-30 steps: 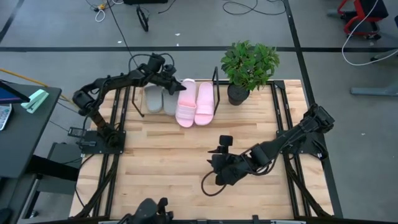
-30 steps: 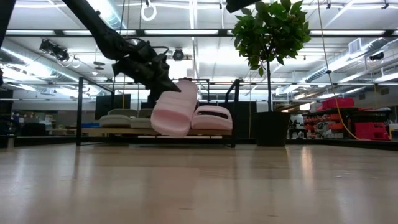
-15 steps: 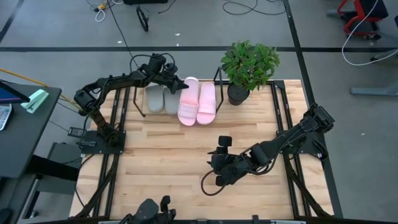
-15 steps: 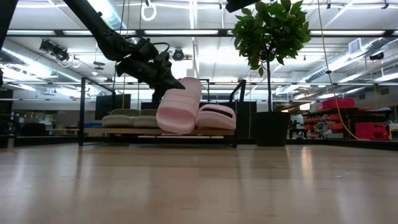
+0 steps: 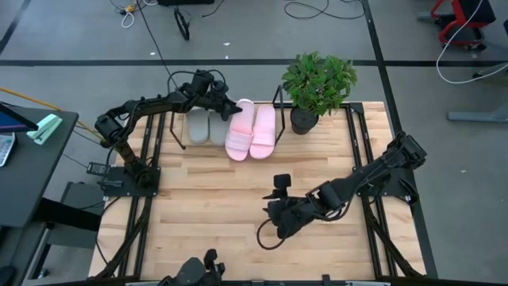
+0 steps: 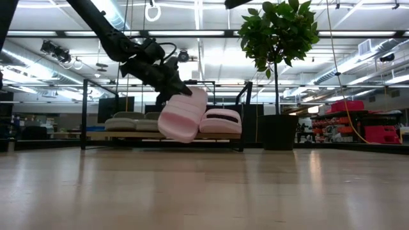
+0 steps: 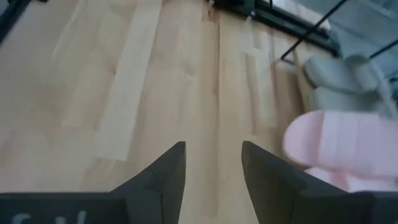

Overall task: Pick and place slides into the shelf
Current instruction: Put the pink slipper on the shelf

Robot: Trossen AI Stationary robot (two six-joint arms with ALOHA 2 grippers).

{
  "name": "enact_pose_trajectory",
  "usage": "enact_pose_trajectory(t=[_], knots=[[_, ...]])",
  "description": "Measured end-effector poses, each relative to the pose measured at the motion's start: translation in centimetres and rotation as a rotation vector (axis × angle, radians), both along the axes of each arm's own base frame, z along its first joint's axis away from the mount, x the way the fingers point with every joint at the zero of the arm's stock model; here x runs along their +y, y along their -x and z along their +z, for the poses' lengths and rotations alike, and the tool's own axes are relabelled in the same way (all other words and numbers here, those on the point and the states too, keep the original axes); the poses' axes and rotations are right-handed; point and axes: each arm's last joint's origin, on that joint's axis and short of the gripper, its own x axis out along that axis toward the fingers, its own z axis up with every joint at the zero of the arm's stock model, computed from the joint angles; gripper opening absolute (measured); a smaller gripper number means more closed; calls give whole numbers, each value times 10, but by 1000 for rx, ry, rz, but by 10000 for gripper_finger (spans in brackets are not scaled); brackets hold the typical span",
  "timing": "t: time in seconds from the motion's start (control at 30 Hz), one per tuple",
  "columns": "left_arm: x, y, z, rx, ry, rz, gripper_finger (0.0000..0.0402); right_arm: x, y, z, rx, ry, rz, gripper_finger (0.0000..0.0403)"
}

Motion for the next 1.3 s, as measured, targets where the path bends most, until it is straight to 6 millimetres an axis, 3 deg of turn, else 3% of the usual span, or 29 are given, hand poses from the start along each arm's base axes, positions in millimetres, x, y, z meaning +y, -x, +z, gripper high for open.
enact_pose_trajectory(t=[0.17,0.47,0.93,1.13,1.3], knots=[[1,0,0,22,-40,34,187,-12,-8,2,-5,82,50,161],[5,2,-2,88,-104,140,228,-40,-24,6,-34,81,42,161],[-2,7,-13,201,-14,146,213,-63,-37,6,-48,10,73,162],[-17,6,-5,249,-52,68,201,-62,-56,-27,26,101,129,162],[-37,8,31,182,-168,15,191,-65,-66,-48,60,164,57,161]])
